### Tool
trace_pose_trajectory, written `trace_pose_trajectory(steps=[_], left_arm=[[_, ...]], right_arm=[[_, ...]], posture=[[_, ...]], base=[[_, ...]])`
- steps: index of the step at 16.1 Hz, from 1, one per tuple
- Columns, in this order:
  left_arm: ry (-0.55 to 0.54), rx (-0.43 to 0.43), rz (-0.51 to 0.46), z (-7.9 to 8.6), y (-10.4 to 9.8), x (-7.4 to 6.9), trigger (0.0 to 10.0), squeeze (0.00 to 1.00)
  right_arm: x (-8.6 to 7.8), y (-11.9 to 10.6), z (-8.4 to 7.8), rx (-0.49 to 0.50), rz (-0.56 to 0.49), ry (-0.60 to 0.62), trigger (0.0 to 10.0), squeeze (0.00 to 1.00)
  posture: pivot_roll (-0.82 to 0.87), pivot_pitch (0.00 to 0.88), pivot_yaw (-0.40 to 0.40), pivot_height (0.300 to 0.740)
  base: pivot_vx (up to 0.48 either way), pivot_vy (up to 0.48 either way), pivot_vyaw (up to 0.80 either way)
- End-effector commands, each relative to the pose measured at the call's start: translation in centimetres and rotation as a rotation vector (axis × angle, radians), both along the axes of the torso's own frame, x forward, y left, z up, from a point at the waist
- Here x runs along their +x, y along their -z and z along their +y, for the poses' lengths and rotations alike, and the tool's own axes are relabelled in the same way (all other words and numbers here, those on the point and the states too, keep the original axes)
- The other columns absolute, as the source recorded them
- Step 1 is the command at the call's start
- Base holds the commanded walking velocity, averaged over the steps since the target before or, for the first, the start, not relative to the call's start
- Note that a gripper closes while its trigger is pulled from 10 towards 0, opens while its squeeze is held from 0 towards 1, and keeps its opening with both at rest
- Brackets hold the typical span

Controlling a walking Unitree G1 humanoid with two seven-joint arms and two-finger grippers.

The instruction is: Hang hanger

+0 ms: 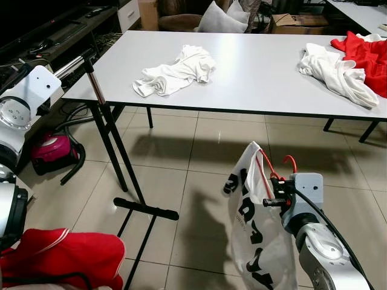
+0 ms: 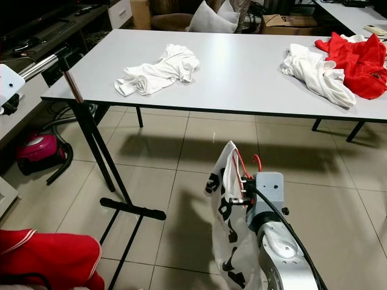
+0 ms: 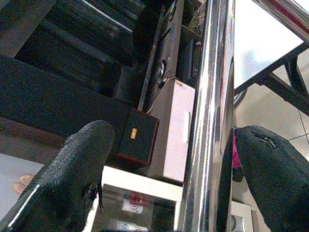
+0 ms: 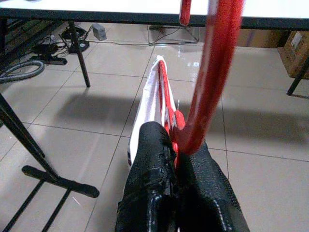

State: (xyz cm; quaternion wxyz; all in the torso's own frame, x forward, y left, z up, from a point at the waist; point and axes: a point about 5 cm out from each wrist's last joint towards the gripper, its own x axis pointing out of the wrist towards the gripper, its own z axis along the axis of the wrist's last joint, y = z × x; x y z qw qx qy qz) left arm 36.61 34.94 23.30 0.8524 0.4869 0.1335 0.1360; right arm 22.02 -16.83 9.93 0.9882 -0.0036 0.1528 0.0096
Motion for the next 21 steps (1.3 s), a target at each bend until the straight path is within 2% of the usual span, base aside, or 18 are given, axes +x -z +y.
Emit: trace_pose_trajectory(steps=[1,2,3,4,8,21], left_arm=[[-0.042,0.013,0.019,1.0,0.0,-0.5,10.0,0.00],[-0.044,0.016,0.020,1.1,-0.1,-0.6,10.0,0.00],[-0.094,0.044,0.031,3.0,-0.5,-1.8,10.0,0.00],[-0.124,0.062,0.037,4.0,-0.8,-2.5,10.0,0.00],[-0.181,0.083,0.045,5.6,-1.2,-3.7,10.0,0.00],[-0.276,0.113,0.073,8.2,-1.9,-5.9,10.0,0.00]], right_arm=[[0.2,-0.9,0.3,-0.002,-0.051,-0.007,10.0,0.00],[0.2,-0.9,0.3,-0.002,-0.051,-0.008,10.0,0.00],[0.3,-0.9,0.4,0.001,-0.052,-0.009,10.0,0.00],[0.4,-0.9,0.5,0.002,-0.053,-0.009,10.0,0.00],[0.3,-0.8,0.5,0.004,-0.055,-0.006,10.0,0.00],[0.2,-0.7,0.4,0.006,-0.058,0.012,10.0,0.00]], posture=[[-0.15,0.000,0.071,0.740],[-0.15,0.000,0.071,0.740],[-0.15,0.000,0.072,0.740],[-0.14,0.000,0.073,0.740],[-0.14,0.000,0.078,0.740],[-0.14,0.000,0.096,0.740]], base=[[0.000,0.000,0.00],[0.000,0.000,0.00],[0.000,0.000,0.00],[0.000,0.000,0.00],[0.000,0.000,0.00],[0.000,0.000,0.00]])
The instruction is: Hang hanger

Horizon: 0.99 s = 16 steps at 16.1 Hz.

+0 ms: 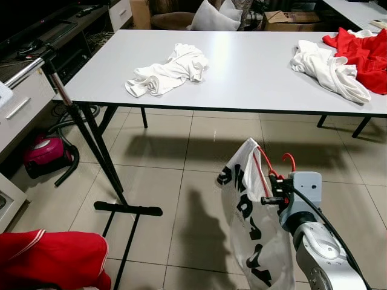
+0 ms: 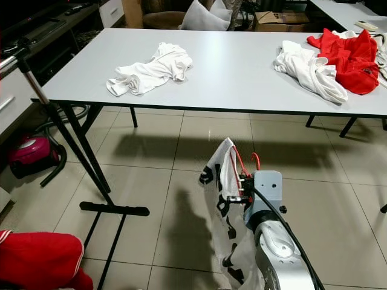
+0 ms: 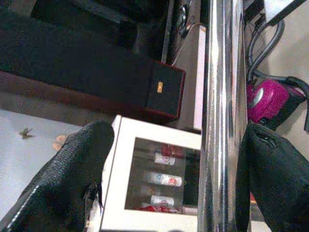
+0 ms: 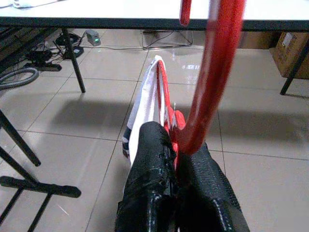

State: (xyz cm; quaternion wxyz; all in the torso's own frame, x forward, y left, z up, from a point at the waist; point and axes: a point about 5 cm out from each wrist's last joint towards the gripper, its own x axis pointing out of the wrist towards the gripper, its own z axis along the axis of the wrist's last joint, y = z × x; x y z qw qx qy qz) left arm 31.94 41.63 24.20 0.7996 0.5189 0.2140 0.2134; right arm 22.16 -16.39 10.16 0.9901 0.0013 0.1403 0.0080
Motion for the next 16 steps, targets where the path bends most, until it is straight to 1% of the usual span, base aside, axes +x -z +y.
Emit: trace_pose_trajectory(steps=[1,2,3,4,6,8,9,11,12,13,14,15,16], left_arm=[[-0.034,-0.027,-0.025,1.2,-0.9,-1.0,10.0,0.00],[0.009,-0.114,-0.047,0.7,-0.5,-0.6,10.0,0.00],[0.026,-0.154,-0.057,0.4,-0.4,-0.4,10.0,0.00],[0.106,-0.266,-0.066,-0.6,0.2,0.2,10.0,0.00],[0.204,-0.344,-0.056,-2.1,1.1,1.1,10.0,0.00],[0.229,-0.365,-0.059,-2.6,1.5,1.3,10.0,0.00],[0.260,-0.403,-0.068,-3.0,1.9,1.4,10.0,0.00],[0.403,-0.561,-0.127,-4.3,2.2,1.8,10.0,0.00],[0.485,-0.653,-0.160,-5.1,2.2,2.0,10.0,0.00],[0.545,-0.728,-0.191,-5.7,2.1,2.2,10.0,0.00],[0.679,-0.866,-0.232,-7.4,2.4,2.6,10.0,0.00],[0.790,-0.958,-0.255,-9.2,3.0,2.9,10.0,0.00],[0.856,-1.005,-0.270,-10.5,3.5,3.0,10.0,0.00]], right_arm=[[0.1,-0.5,0.0,-0.003,-0.033,0.008,10.0,0.00],[0.2,-0.5,0.0,-0.003,-0.034,0.008,10.0,0.00],[0.2,-0.5,0.0,-0.003,-0.034,0.007,10.0,0.00],[0.2,-0.5,0.0,-0.003,-0.036,0.006,10.0,0.00],[0.3,-0.5,0.0,-0.002,-0.037,0.002,10.0,0.00],[0.3,-0.5,0.0,-0.002,-0.038,-0.002,10.0,0.00],[0.4,-0.6,0.0,-0.003,-0.040,-0.004,10.0,0.00],[0.5,-0.6,-0.1,-0.003,-0.043,-0.007,10.0,0.00],[0.5,-0.6,-0.1,-0.001,-0.044,-0.010,10.0,0.00],[0.6,-0.6,0.0,0.000,-0.046,-0.015,10.0,0.00],[0.8,-0.7,0.2,0.003,-0.053,-0.034,10.0,0.00],[1.2,-0.9,0.3,0.002,-0.062,-0.056,10.0,0.00],[1.4,-1.0,0.4,-0.004,-0.068,-0.074,10.0,0.00]], posture=[[-0.14,0.000,0.096,0.740],[-0.14,0.000,0.096,0.740],[-0.14,0.000,0.096,0.740],[-0.14,0.000,0.097,0.740],[-0.14,0.000,0.094,0.740],[-0.14,0.000,0.092,0.740],[-0.14,0.000,0.092,0.740],[-0.14,0.000,0.087,0.740],[-0.13,0.000,0.083,0.740],[-0.13,0.000,0.083,0.740],[-0.13,0.000,0.074,0.740],[-0.13,0.000,0.066,0.740],[-0.13,0.000,0.061,0.740]], base=[[0.000,0.000,0.00],[0.000,0.000,0.00],[0.000,0.000,0.00],[0.000,0.000,0.00],[0.000,0.000,0.00],[0.000,0.000,0.00],[0.000,0.000,0.00],[0.000,0.000,0.00],[0.000,0.000,0.00],[0.000,0.000,0.00],[0.000,0.000,0.00],[0.000,0.000,0.00],[0.000,0.000,0.00]])
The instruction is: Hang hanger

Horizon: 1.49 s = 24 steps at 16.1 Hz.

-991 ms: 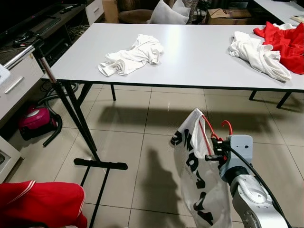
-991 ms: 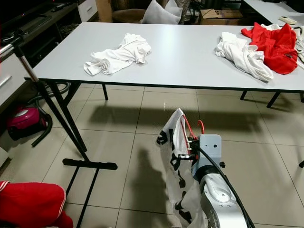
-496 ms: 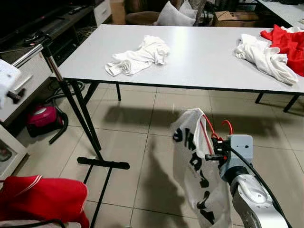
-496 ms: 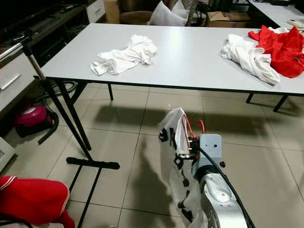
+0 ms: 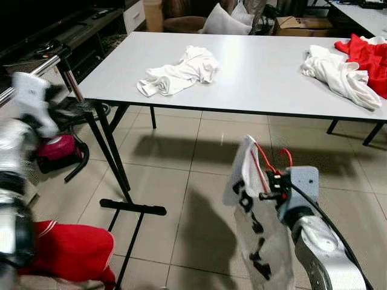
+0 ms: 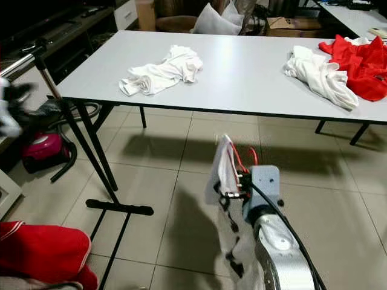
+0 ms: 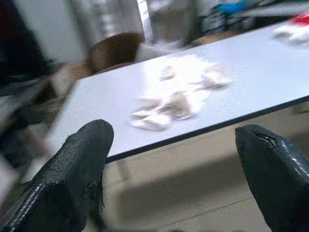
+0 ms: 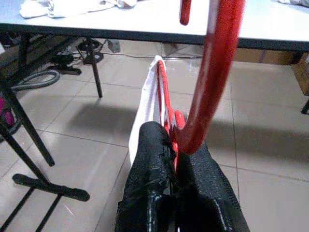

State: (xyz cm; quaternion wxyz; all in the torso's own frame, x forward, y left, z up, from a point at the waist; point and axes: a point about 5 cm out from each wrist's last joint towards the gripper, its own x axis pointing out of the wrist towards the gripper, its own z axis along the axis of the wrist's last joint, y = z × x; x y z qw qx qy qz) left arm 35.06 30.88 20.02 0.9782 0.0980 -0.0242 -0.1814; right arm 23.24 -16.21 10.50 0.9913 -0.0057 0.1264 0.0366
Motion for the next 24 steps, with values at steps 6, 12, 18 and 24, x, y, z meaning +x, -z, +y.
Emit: trace_pose_trajectory(steps=[6,12,18,24], left_arm=[[-0.006,-0.061,0.039,-8.2,7.1,-4.4,10.0,0.00],[0.005,-0.022,0.091,-12.7,8.6,-6.7,10.0,0.00],[0.196,-0.171,0.100,-16.0,5.1,-6.0,10.0,1.00],[0.169,-0.294,0.151,-17.7,4.0,-4.6,10.0,1.00]], right_arm=[[0.5,-0.3,1.1,-0.059,-0.028,-0.291,10.0,0.00],[0.5,-1.4,2.7,0.034,-0.118,-0.498,10.0,0.00],[2.1,-6.1,2.1,0.189,-0.299,-0.706,10.0,0.00],[3.0,-7.8,2.4,0.173,-0.342,-0.711,10.0,0.00]], posture=[[-0.10,0.000,0.027,0.740],[-0.10,0.000,0.007,0.740],[-0.11,0.000,0.034,0.740],[-0.13,0.000,0.055,0.740]], base=[[0.000,0.000,0.00],[0.000,0.000,0.00],[0.000,0.000,0.00],[0.000,0.000,0.00]])
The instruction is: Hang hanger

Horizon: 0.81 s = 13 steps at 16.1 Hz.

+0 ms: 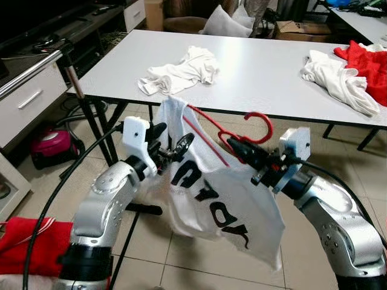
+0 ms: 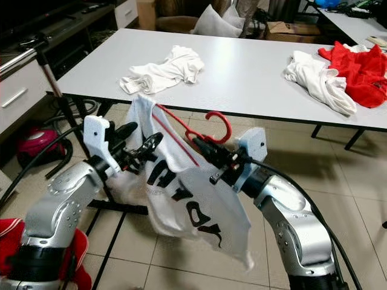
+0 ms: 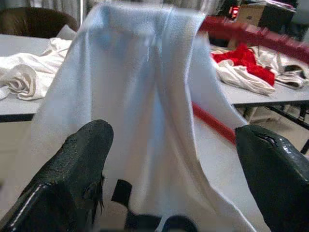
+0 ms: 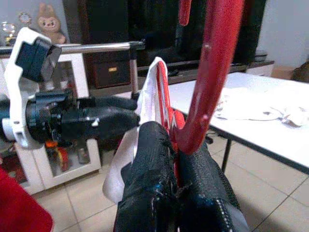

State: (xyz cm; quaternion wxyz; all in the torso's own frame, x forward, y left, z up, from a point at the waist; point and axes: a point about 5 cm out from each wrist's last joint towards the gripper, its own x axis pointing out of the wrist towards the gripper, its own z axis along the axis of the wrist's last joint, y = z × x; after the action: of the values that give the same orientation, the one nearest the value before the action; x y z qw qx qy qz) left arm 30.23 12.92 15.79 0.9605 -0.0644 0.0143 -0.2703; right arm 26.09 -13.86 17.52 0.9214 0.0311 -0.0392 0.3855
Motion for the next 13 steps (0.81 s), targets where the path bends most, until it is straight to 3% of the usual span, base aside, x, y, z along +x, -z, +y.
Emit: trace_pose_trajectory(steps=[1,2,5,6,7,8,13], left_arm=[[-0.064,0.035,-0.006,0.50,-0.29,0.60,10.0,0.09],[-0.090,0.056,0.003,0.70,-0.19,0.74,10.0,0.00],[-0.099,0.039,0.013,0.54,0.04,0.97,10.0,0.00],[-0.094,0.013,0.008,0.23,-0.07,1.13,6.8,0.00],[-0.085,0.002,0.012,-0.02,-0.04,1.23,2.6,0.00],[-0.085,0.030,0.012,-0.14,0.15,1.28,0.0,0.00],[-0.118,-0.017,0.000,0.20,0.03,1.57,0.0,0.00]], right_arm=[[0.14,-0.91,0.29,0.015,-0.032,-0.009,10.0,0.00],[0.09,-1.07,0.49,0.020,-0.036,-0.018,10.0,0.00],[-0.21,-1.42,0.80,0.032,-0.042,-0.047,10.0,0.00],[-0.22,-1.42,0.86,0.033,-0.042,-0.049,10.0,0.00],[-0.21,-1.38,0.88,0.031,-0.041,-0.045,10.0,0.00],[-0.21,-1.35,0.86,0.029,-0.041,-0.041,10.0,0.00],[-0.33,-1.13,0.76,0.020,-0.033,-0.037,10.0,0.00]], posture=[[-0.13,0.000,0.055,0.740],[-0.13,0.000,0.055,0.740],[-0.13,0.000,0.052,0.740],[-0.13,0.000,0.052,0.740],[-0.13,0.000,0.054,0.740],[-0.14,0.000,0.057,0.740],[-0.14,0.000,0.055,0.740]], base=[[0.000,0.000,0.00],[0.000,0.000,0.00],[0.000,0.000,0.00],[0.000,0.000,0.00],[0.000,0.000,0.00],[0.000,0.000,0.00],[0.000,0.000,0.00]])
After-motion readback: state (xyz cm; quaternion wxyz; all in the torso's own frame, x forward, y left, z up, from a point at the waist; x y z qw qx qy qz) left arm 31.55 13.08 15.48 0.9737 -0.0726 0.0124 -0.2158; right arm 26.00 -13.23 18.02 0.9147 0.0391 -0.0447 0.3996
